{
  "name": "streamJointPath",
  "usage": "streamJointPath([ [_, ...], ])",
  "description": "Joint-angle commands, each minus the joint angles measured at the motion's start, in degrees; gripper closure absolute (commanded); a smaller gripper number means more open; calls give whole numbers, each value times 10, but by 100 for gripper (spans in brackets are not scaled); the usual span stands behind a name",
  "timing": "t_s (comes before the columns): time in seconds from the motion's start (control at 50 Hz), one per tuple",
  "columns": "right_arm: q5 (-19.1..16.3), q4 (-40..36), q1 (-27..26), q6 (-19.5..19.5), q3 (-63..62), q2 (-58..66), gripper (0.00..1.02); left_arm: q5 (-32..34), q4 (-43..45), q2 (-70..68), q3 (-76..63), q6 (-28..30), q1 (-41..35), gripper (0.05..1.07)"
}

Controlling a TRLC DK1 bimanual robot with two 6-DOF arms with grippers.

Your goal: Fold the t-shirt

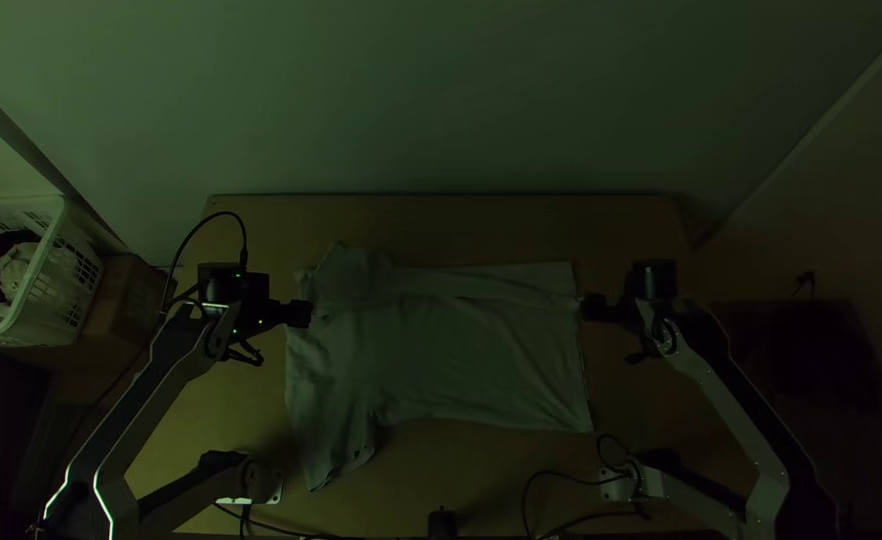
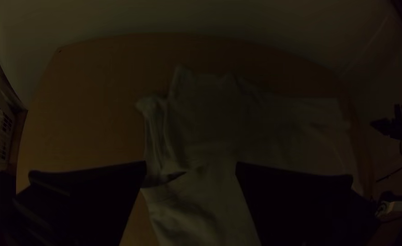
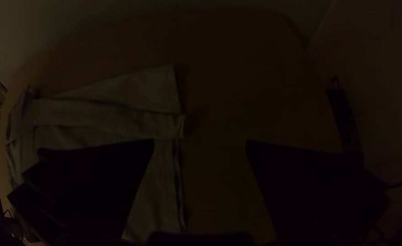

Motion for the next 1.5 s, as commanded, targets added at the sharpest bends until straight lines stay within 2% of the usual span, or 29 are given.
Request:
streamJointPath([
  [0.0, 6, -45, 5, 21, -6, -34, 4, 8, -43, -34, -7, 9, -4, 10],
  [0.3, 4, -169, 27, 25, -11, -127, 4, 8, -203, -169, -16, 20, -13, 10],
  [0.42, 0, -212, 64, 27, -12, -153, 4, 8, -309, -181, -29, -13, -24, 10],
  [0.5, -4, -250, 110, 79, -9, -157, 4, 8, -373, -175, -47, -51, -54, 10],
  [0.56, -36, -267, 114, 101, -11, -157, 4, 8, -392, -174, -58, -72, -73, 10],
  [0.66, -97, -296, 108, 170, -12, -150, 7, 13, -401, -178, -72, -141, -110, 10],
  [0.74, -111, -315, 106, 190, -14, -144, 10, 15, -403, -174, -94, -162, -115, 10],
  [0.84, -111, -333, 104, 193, -16, -135, 10, 21, -406, -168, -108, -183, -120, 10],
  [0.98, -112, -346, 101, 187, -25, -125, 9, 20, -401, -136, -130, -183, -121, 10],
  [1.06, -127, -346, 100, 186, -30, -125, 9, 19, -387, -121, -143, -183, -128, 10],
  [1.4, -151, -340, 103, 168, -53, -105, 10, 15, -337, -48, -153, -167, -161, 11],
  [1.48, -153, -340, 103, 158, -67, -93, 10, 14, -330, -33, -151, -167, -172, 25],
])
